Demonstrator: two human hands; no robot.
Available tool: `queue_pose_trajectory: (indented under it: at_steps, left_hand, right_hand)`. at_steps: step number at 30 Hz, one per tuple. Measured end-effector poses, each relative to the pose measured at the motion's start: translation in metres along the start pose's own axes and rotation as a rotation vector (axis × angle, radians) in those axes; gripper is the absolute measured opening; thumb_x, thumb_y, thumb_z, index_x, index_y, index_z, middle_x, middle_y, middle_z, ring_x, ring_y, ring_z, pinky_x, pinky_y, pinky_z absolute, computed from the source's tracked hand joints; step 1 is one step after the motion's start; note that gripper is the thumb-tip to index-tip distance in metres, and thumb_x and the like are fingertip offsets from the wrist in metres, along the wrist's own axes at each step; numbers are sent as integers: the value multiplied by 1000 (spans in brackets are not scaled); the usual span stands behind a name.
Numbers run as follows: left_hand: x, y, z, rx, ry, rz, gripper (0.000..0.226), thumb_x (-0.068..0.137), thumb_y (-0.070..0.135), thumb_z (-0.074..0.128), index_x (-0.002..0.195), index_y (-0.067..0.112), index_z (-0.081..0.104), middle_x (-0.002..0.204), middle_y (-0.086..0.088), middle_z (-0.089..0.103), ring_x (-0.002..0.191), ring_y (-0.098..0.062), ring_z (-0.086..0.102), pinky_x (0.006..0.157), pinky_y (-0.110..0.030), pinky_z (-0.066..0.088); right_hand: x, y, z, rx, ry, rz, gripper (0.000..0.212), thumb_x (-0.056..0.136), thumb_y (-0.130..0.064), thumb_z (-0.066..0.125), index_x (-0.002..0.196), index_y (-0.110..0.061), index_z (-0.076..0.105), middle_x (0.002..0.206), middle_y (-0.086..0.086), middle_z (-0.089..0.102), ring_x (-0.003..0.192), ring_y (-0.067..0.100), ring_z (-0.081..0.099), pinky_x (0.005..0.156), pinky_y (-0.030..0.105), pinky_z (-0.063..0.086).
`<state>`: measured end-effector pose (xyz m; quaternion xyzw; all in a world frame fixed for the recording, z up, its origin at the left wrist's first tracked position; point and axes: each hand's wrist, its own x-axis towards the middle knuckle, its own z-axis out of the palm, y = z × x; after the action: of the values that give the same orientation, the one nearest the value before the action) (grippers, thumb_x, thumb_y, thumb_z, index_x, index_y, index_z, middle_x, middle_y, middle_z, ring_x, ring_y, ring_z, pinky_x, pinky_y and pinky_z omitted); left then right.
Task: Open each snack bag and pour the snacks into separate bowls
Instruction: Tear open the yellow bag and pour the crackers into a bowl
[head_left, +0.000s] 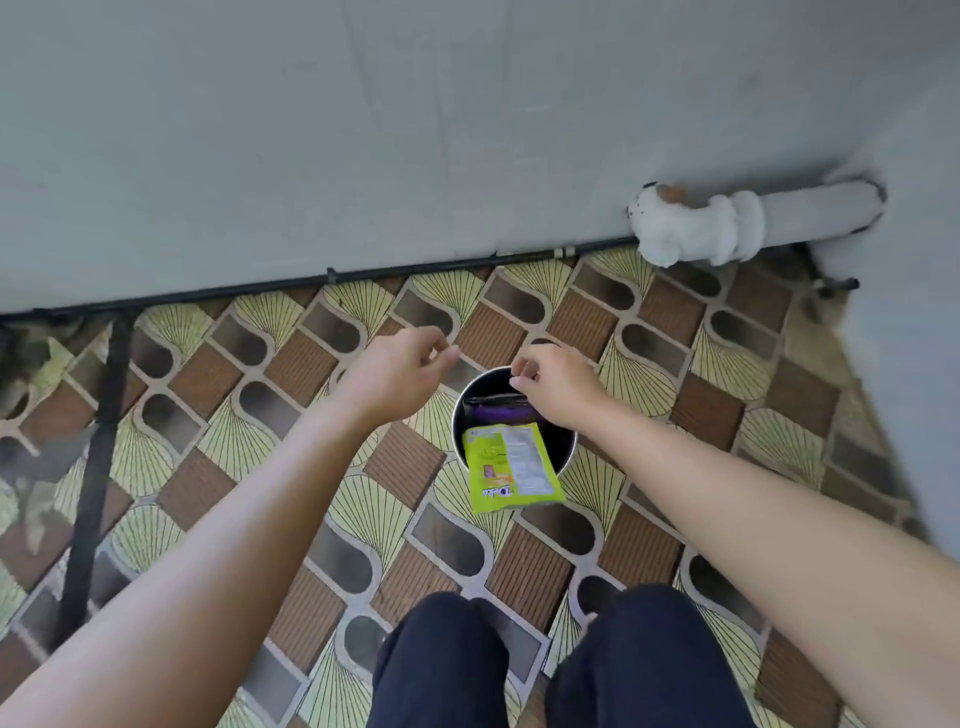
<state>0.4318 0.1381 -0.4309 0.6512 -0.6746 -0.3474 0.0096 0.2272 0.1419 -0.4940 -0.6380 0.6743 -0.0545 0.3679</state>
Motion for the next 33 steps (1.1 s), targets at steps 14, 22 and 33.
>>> queue_pose_trajectory:
  at_steps: [14,22,33]
  left_hand:
    - [-105,246,-255,94,188,321,34,102,56,43,109,28,63,94,6,66,86,-21,65,84,-39,56]
    - [-157,392,-296,64,223,628,28,103,52,45,95,29,61,80,5,67,76,-20,63,65,-33,47]
    - [-232,633,-161,82,7,1084,27,101,46,51,86,28,63,58,7,58,62,-17,56,62,-31,43]
  right_hand:
    - [-152,-160,-329,-103,402,-99,17,94,-36,64,93,-19,66,93,1,70,87,21,65,80,41,57]
    - [-286,-159,-451,52,726,-52,14,94,-32,63,90,-20,68,81,-7,68,78,15,64,71,33,55]
    - [-493,23,-530,63,1143,371,12,94,-31,60,88,-23,66,79,-9,68,77,13,63,73,36,55]
